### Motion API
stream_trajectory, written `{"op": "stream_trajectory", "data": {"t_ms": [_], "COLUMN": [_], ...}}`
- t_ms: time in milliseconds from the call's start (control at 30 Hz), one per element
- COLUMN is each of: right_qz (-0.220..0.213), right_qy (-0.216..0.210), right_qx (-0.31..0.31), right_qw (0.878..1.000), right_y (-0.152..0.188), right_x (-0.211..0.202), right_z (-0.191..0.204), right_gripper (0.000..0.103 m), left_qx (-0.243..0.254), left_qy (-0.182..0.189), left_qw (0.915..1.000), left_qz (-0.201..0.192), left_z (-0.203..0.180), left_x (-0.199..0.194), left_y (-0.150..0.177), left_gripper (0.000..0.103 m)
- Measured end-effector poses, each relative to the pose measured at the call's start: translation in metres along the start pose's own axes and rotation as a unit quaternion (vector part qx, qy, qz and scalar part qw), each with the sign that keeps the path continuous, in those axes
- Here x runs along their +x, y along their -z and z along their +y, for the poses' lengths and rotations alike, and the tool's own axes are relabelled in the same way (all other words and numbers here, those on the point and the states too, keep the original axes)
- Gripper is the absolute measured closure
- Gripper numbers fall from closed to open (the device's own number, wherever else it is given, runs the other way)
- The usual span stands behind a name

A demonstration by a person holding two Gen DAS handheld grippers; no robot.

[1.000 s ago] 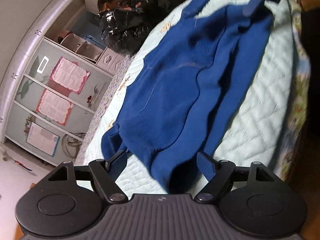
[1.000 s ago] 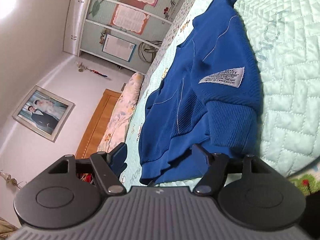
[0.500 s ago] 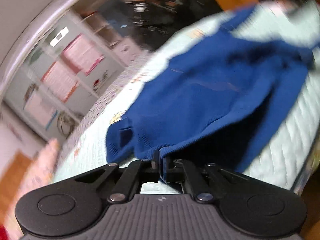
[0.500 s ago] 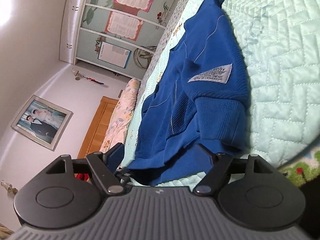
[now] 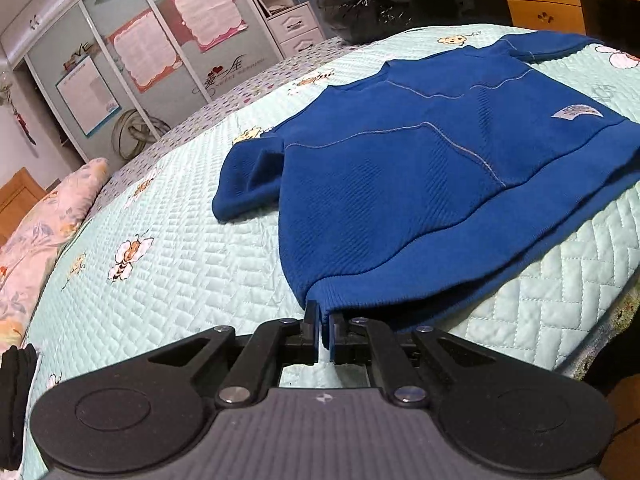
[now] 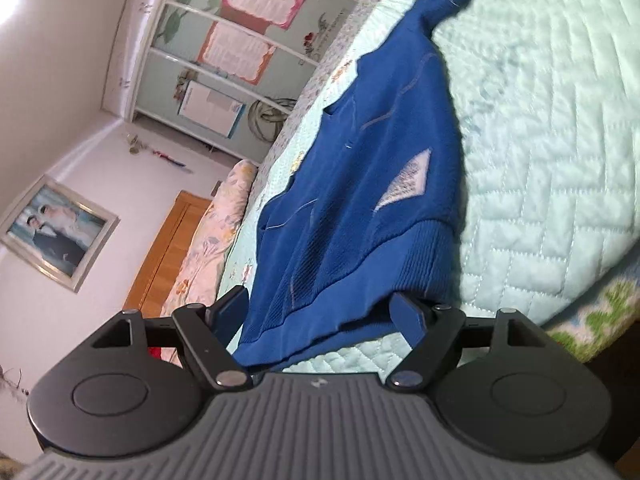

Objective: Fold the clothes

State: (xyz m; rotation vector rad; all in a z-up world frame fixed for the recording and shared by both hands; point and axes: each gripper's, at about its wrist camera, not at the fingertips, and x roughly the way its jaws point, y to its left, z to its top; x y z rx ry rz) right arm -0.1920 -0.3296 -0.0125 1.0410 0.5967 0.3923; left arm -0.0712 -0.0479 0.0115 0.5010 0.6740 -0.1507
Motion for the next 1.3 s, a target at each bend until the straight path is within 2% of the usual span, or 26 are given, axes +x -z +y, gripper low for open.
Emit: {"op": "stream_trajectory", "data": {"t_ms": [167, 333, 367, 433, 500, 633, 700, 733, 767, 800, 833, 867, 933, 1000, 1067, 1133, 1167, 1200, 1267, 1300], "right_qz": [-0.029, -0.019, -0.017, -0.004, 0.001, 0.009, -0.002, -0.004, -0.005, -0.010, -0.016, -0.028, -0.045, -0.055, -0.046, -0.030, -0.027, -0.026, -0.023, -0.027], "right_qy": [-0.026, -0.038, -0.030, 0.010, 0.040, 0.098, 0.125, 0.144, 0.164, 0.204, 0.248, 0.282, 0.318, 0.343, 0.344, 0.316, 0.297, 0.277, 0.236, 0.244], "right_qx": [0.091, 0.120, 0.105, 0.031, -0.009, -0.081, -0.123, -0.148, -0.174, -0.201, -0.228, -0.241, -0.234, -0.232, -0.235, -0.235, -0.239, -0.242, -0.250, -0.264], "right_qw": [0.995, 0.992, 0.994, 0.999, 0.999, 0.992, 0.985, 0.978, 0.971, 0.958, 0.941, 0.928, 0.918, 0.908, 0.908, 0.919, 0.924, 0.930, 0.939, 0.933], "right_y": [0.001, 0.013, 0.014, 0.016, 0.018, 0.022, 0.025, 0.027, 0.029, 0.031, 0.033, 0.034, 0.031, 0.029, 0.028, 0.031, 0.033, 0.035, 0.039, 0.041], "right_x": [-0.016, -0.006, -0.002, 0.008, 0.018, 0.037, 0.045, 0.050, 0.054, 0.057, 0.059, 0.058, 0.048, 0.038, 0.033, 0.029, 0.025, 0.021, 0.012, 0.007], "right_z": [-0.022, -0.027, -0.022, -0.003, 0.008, 0.026, 0.038, 0.044, 0.051, 0.057, 0.063, 0.066, 0.065, 0.062, 0.058, 0.054, 0.054, 0.055, 0.056, 0.057], "right_gripper": [0.019, 0.017, 0.017, 0.017, 0.017, 0.017, 0.017, 0.021, 0.041, 0.059, 0.093, 0.099, 0.099, 0.099, 0.095, 0.083, 0.073, 0.067, 0.045, 0.044], "left_qx": [0.000, 0.006, 0.008, 0.010, 0.013, 0.016, 0.020, 0.024, 0.024, 0.024, 0.024, 0.021, 0.017, 0.023, 0.057, 0.073, 0.068, 0.062, 0.048, 0.040], "left_qy": [0.008, 0.008, 0.008, 0.008, 0.008, 0.008, 0.007, 0.004, 0.002, 0.000, -0.002, 0.000, 0.009, 0.032, 0.031, 0.026, 0.025, 0.023, 0.015, 0.011], "left_qw": [1.0000, 0.9999, 0.9999, 0.9999, 0.9999, 0.9998, 0.9998, 0.9997, 0.9997, 0.9997, 0.9997, 0.9997, 0.9997, 0.9992, 0.9979, 0.9970, 0.9973, 0.9978, 0.9986, 0.9989], "left_qz": [0.000, 0.000, 0.000, 0.000, 0.000, 0.001, 0.002, 0.003, 0.005, 0.007, 0.010, 0.012, 0.013, 0.008, 0.003, 0.004, 0.007, 0.010, 0.017, 0.020], "left_z": [0.000, -0.001, -0.001, -0.002, -0.002, -0.004, -0.005, -0.006, -0.006, -0.006, -0.005, -0.004, -0.003, -0.010, -0.024, -0.030, -0.029, -0.026, -0.018, -0.015], "left_x": [-0.002, 0.001, 0.002, 0.003, 0.005, 0.004, 0.004, 0.004, 0.004, 0.004, 0.004, 0.004, 0.003, -0.002, -0.004, -0.003, -0.002, -0.001, 0.002, 0.003], "left_y": [0.000, -0.004, -0.005, -0.007, -0.008, -0.008, -0.009, -0.009, -0.009, -0.009, -0.009, -0.009, -0.009, -0.009, -0.008, -0.007, -0.006, -0.006, -0.005, -0.005], "left_gripper": [0.097, 0.096, 0.096, 0.096, 0.096, 0.096, 0.096, 0.097, 0.098, 0.098, 0.099, 0.099, 0.099, 0.099, 0.099, 0.099, 0.099, 0.099, 0.097, 0.097]}}
